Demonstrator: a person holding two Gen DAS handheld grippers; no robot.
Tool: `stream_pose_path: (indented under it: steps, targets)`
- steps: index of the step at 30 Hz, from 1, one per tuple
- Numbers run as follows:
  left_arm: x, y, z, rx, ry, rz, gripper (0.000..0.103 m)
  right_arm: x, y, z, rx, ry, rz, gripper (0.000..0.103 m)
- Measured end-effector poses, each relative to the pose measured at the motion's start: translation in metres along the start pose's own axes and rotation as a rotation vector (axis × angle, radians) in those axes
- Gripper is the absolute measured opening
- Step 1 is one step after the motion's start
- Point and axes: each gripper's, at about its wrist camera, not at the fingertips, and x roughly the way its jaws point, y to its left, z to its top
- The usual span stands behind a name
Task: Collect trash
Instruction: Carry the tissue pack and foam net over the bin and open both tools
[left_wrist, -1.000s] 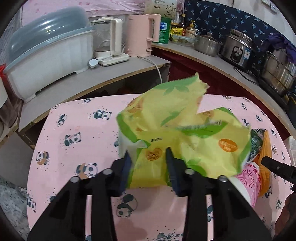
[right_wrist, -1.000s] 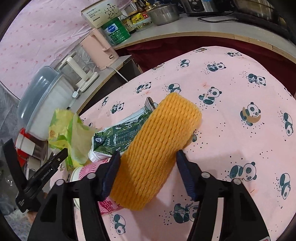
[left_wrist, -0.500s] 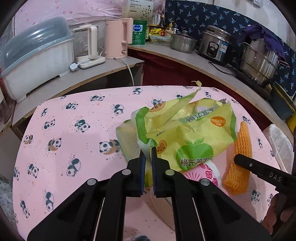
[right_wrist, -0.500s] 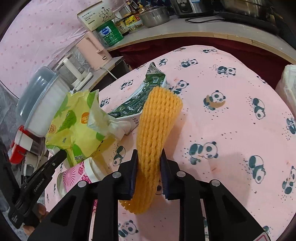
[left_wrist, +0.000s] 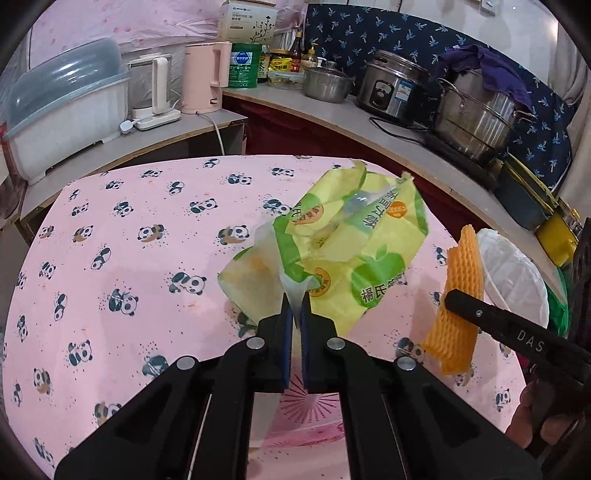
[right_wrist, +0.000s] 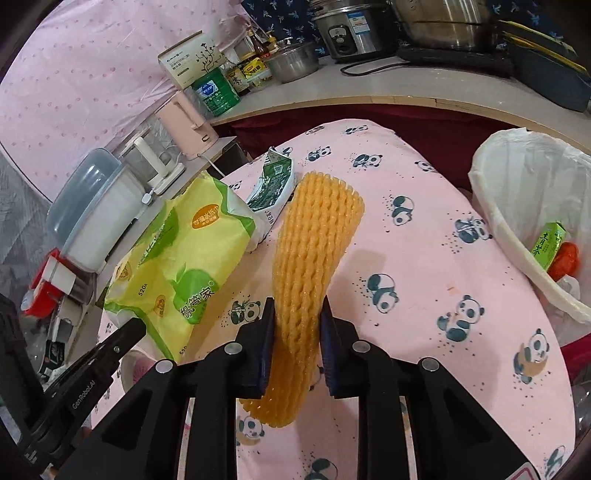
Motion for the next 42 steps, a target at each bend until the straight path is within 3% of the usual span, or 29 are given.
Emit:
stream_pose_path:
  steps: [16, 42]
  targets:
    - [-0.028, -0.104, -0.014, 0.057, -0.007, -0.062, 0.003, -0.085, -0.074, -0.003, 0.074, -0.114, 0.012, 0.021]
    - [0.013, -0.265, -0.008, 0.245, 0.050, -0.180, 0.003, -0.165, -0.225, 0.010, 0.297, -0.275, -0.114, 0.021]
